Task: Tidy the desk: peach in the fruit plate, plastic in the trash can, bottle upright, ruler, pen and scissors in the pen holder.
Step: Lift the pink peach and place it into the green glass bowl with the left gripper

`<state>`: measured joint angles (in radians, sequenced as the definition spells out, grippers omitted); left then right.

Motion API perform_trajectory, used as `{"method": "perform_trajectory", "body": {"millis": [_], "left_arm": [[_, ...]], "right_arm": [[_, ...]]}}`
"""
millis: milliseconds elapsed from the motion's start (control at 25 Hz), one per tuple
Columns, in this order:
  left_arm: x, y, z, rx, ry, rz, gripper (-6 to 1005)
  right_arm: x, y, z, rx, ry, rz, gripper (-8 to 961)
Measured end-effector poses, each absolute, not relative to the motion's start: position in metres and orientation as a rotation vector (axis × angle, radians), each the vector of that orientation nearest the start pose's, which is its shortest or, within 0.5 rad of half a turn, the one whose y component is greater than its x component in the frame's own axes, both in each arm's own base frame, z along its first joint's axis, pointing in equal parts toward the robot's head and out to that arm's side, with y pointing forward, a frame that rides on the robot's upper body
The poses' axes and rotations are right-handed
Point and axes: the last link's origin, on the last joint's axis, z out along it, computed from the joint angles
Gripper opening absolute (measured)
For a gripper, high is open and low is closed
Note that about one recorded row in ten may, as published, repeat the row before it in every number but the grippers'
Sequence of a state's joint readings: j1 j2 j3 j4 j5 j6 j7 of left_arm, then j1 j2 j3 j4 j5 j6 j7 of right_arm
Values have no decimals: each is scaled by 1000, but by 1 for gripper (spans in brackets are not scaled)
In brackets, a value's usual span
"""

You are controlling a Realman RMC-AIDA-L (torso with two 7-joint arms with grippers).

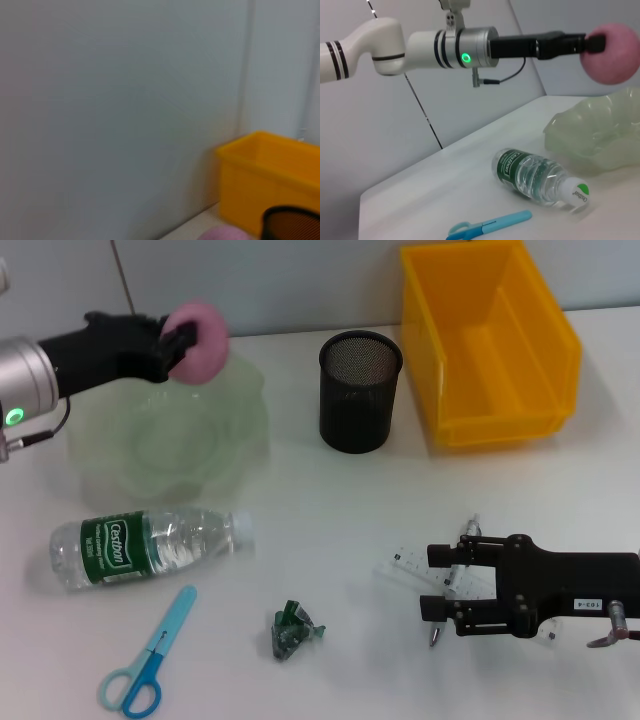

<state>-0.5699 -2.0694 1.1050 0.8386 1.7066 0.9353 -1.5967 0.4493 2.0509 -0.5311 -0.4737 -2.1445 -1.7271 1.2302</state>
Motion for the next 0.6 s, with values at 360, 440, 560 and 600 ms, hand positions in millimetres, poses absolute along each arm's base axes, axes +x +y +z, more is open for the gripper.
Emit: {"method": "perform_trajectory", "body": {"millis": [360, 440, 560, 600], "left_arm": [[-244, 420, -4, -2285, -705, -462, 146], [-248, 420, -6, -2276, -719, -442, 138], [-254, 420, -11, -2267, -742, -415, 138], [-254, 420, -11, -2267, -742, -415, 146]], "right_arm": [[298, 268, -12, -2803, 736, 827, 768], [297, 269, -13, -2805, 733, 827, 769], [296, 269, -13, -2807, 732, 829, 769], [296, 269, -14, -2807, 732, 830, 769]]}}
